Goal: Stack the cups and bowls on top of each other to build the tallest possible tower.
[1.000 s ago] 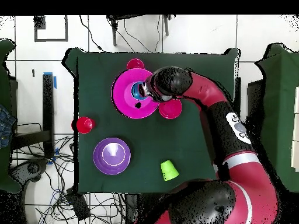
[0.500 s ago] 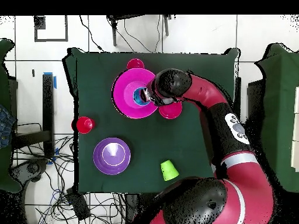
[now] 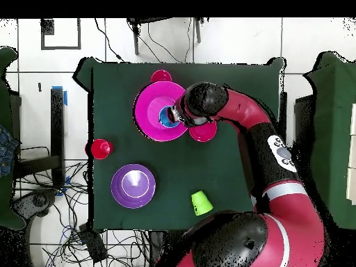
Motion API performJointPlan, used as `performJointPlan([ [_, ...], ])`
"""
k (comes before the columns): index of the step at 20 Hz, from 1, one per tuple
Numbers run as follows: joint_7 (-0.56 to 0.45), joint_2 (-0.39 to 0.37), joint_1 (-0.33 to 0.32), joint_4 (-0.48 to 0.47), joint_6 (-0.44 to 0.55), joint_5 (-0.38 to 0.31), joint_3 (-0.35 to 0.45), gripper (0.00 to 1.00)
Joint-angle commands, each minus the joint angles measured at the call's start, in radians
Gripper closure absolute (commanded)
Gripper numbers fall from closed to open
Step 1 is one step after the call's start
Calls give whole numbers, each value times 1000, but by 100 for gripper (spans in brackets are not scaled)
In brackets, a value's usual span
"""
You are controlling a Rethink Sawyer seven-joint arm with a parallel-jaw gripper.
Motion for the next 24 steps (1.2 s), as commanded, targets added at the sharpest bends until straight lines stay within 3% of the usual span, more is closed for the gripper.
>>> performJointPlan([
  [1, 119, -2, 34, -24, 55, -7, -32, 100],
  [9, 157, -4, 32, -30, -26, 24, -16, 100],
  [24, 185, 5, 55, -51, -30, 24, -48, 100],
])
